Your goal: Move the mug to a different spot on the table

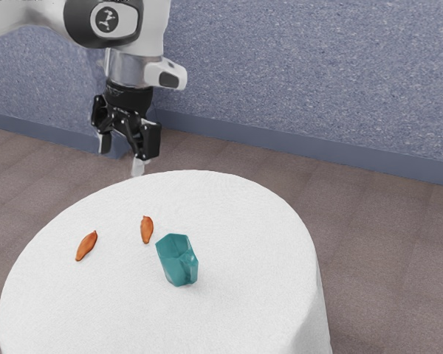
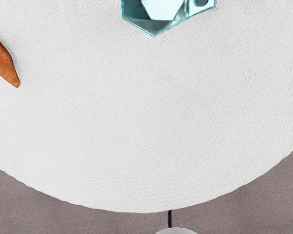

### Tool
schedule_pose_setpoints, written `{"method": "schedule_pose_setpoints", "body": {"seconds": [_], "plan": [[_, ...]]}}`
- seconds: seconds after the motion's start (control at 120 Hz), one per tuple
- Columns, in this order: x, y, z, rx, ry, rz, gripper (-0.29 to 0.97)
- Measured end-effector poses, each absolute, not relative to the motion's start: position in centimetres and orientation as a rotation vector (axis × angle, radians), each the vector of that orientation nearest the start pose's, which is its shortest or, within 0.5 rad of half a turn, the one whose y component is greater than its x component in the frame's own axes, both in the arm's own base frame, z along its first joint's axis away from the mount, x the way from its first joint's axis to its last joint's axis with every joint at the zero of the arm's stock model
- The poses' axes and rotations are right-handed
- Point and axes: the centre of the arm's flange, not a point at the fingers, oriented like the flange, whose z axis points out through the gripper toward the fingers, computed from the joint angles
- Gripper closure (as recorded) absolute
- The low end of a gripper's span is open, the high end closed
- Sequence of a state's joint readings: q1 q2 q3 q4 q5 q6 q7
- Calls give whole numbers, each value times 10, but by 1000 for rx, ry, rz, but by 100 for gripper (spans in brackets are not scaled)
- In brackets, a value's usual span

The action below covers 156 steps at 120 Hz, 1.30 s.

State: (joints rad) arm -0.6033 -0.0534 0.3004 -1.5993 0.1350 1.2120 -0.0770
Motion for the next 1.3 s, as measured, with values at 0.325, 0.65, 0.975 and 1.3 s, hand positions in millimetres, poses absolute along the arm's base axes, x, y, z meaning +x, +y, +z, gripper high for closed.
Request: {"method": "schedule_pose_setpoints", "body": {"seconds": [0.325, 0.65, 0.975, 1.3], "plan": [[634, -214, 504, -3013, 386, 187, 0], [632, -257, 377, -2927, 762, 310, 0], [616, -220, 342, -2635, 1534, 339, 0], [588, -188, 343, -2606, 2050, 237, 0]]}}
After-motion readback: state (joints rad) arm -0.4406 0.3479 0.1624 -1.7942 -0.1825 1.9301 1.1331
